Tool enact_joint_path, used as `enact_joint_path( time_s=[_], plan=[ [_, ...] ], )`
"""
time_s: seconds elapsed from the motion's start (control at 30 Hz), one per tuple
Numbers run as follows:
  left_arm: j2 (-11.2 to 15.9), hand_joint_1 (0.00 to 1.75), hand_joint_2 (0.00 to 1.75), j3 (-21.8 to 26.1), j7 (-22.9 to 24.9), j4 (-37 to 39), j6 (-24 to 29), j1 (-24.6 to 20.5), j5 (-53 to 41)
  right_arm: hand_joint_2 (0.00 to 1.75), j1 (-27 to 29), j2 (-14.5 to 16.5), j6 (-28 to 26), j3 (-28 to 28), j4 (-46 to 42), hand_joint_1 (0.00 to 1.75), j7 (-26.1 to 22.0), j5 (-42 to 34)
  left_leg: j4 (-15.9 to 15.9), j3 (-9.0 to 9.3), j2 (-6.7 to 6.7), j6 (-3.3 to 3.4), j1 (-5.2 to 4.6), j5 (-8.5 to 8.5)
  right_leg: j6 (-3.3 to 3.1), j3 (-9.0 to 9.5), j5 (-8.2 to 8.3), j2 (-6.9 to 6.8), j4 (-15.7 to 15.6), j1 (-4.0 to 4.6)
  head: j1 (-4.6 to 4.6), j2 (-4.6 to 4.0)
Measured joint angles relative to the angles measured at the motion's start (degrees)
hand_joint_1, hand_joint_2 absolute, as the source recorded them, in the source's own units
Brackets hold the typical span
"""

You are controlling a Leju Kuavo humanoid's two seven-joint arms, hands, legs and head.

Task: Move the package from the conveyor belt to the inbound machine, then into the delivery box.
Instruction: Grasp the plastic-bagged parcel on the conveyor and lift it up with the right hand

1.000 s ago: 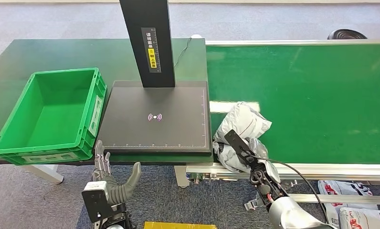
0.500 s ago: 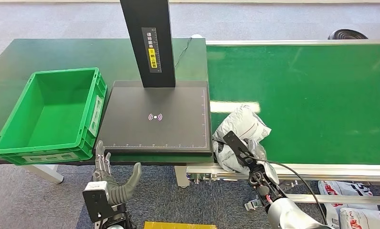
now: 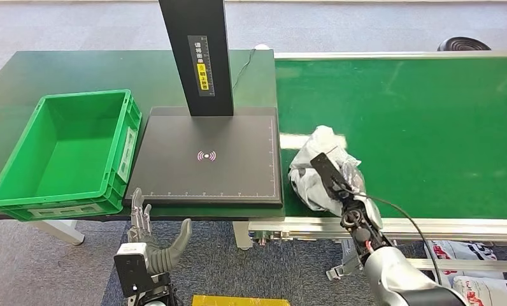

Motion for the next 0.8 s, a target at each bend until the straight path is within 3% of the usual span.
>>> enact_joint_path(
  time_s=[0.7,0.8],
  plan=[
    [0.0,0.00,1.75,0.0,0.0,0.2,-0.1,0.0,0.0,1.75,-1.6,-0.5,-0.2,-1.2,-0.7,1.75,-0.7,-0.1,0.0,-0.20,-0.01,-0.01,0.01,-0.01,0.00,-0.17,-0.02,-0.02,0.0,0.01,0.00,0.00],
    [0.0,0.00,1.75,0.0,0.0,0.2,0.2,0.0,0.0,1.75,-1.8,-0.4,-1.7,-1.4,-1.1,1.75,-4.7,-1.6,0.0,-0.27,-0.01,0.00,0.01,-0.01,0.00,-0.21,-0.01,-0.02,0.0,0.01,-0.01,0.00]
  ],
)
